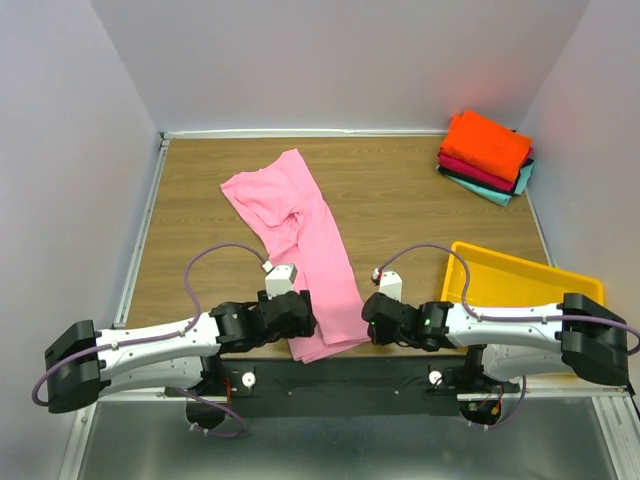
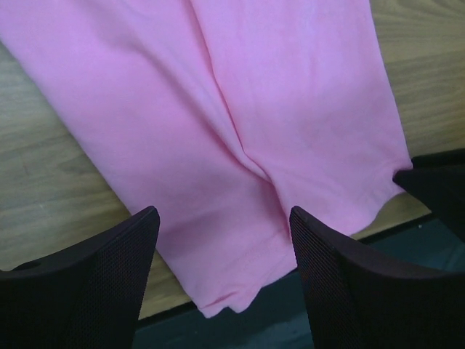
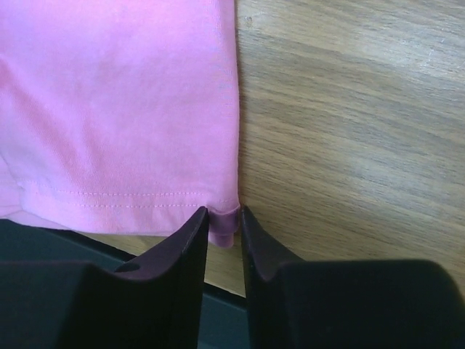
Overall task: Fold and stack the t-shirts
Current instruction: Fold the tshirt
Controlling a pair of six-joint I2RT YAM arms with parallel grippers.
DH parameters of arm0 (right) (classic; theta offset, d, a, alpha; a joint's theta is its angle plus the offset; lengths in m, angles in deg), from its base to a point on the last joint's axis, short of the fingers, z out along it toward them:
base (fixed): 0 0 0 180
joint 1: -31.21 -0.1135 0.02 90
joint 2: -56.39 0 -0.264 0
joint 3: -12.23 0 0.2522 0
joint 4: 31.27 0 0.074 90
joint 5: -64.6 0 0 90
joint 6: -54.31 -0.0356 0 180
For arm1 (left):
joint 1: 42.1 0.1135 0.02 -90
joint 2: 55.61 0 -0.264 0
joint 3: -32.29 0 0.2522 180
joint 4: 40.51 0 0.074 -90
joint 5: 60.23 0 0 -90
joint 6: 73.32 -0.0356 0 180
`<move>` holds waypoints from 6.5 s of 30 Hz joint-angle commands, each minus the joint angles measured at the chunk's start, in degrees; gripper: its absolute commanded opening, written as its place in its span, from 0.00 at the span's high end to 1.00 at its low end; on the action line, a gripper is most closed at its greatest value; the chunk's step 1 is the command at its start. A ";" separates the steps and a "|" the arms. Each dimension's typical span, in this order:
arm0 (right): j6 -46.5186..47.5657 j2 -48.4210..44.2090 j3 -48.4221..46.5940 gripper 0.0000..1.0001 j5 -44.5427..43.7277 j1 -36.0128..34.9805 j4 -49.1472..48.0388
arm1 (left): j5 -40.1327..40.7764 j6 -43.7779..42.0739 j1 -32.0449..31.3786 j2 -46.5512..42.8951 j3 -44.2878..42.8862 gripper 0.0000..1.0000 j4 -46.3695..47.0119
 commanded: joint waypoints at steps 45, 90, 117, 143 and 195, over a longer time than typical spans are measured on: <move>1.85 -11.09 5.74 0.98 -1.30 3.64 -2.15 | -8.22 14.11 -14.30 17.54 -0.08 1.00 4.34; 8.88 -5.48 -11.91 0.98 -20.55 4.87 0.85 | 14.19 10.25 -18.17 12.89 -8.09 1.00 7.24; 27.59 35.04 -47.41 0.98 -5.18 22.97 -10.76 | 8.05 -14.71 19.17 9.18 2.03 1.00 38.62; 31.02 50.60 -59.99 0.91 -0.25 26.58 -10.58 | 1.80 -22.01 37.54 18.68 0.53 0.94 42.22; 24.70 30.65 -26.95 0.43 10.73 28.25 -16.65 | 5.76 -10.94 22.27 5.85 5.28 0.02 26.23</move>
